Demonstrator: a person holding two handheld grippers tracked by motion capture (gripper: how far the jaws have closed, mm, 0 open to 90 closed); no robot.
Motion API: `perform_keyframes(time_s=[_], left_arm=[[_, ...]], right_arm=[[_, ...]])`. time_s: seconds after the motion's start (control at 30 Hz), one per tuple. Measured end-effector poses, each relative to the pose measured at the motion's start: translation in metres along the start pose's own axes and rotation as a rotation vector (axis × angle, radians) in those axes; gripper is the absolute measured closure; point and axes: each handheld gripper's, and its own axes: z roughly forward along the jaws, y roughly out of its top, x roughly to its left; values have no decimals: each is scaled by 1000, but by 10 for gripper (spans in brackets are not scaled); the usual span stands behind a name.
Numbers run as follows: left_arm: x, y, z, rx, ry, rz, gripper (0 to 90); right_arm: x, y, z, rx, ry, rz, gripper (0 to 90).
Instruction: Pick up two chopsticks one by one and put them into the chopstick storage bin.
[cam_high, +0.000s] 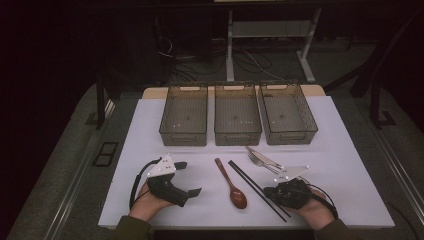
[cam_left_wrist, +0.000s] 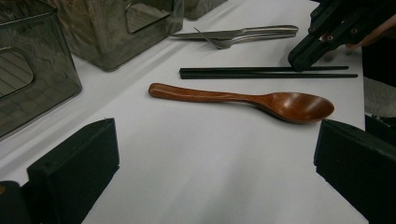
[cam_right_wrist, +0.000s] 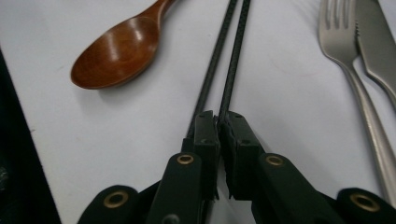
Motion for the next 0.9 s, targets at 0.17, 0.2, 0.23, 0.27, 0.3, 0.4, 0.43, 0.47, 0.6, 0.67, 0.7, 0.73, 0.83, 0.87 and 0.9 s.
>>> perform_keyframes(time_s=[0.17,0.2,0.23,0.27,0.3,0.4,0.43,0.47,0.6,0.67,0.7,0.73,0.83,0.87,0.9], left_arm=[[0,0,0,-1,0,0,0],[0,0,0,-1,0,0,0],[0,0,0,-1,-1,1,0],[0,0,0,-2,0,1,0],[0,0,0,-3,0,0,0],[0,0,0,-3,0,1,0],[0,0,0,-3,0,1,0],[0,0,0,-3,0,2,0],[0,0,0,-1,-1,3,0],[0,0,0,-1,0,2,0],[0,0,0,-1,0,2,0],[0,0,0,0,0,3,0],[-1,0,1,2,0,4,0],[-1,0,1,3,-1,6,0],[-1,0,1,4,-1,7,0]], right_arm=[[-9,-1,-3,5,-35,5,836],[-9,-1,-3,5,-35,5,836],[-14,-2,-4,7,-50,3,836],[-14,-2,-4,7,-50,3,836],[-16,-2,-5,9,-55,4,841],[-22,-3,-6,8,-67,15,841],[-24,-3,-7,9,-66,17,841],[-24,-3,-7,9,-66,17,841],[-25,-3,-7,10,-68,8,837],[-25,-2,-8,-10,-57,18,808],[-26,1,-8,-35,-48,28,802],[-26,1,-8,-35,-48,28,802],[-27,8,-2,-42,-36,32,801],[-27,10,3,-24,-36,24,802],[-27,10,3,-24,-36,24,802]])
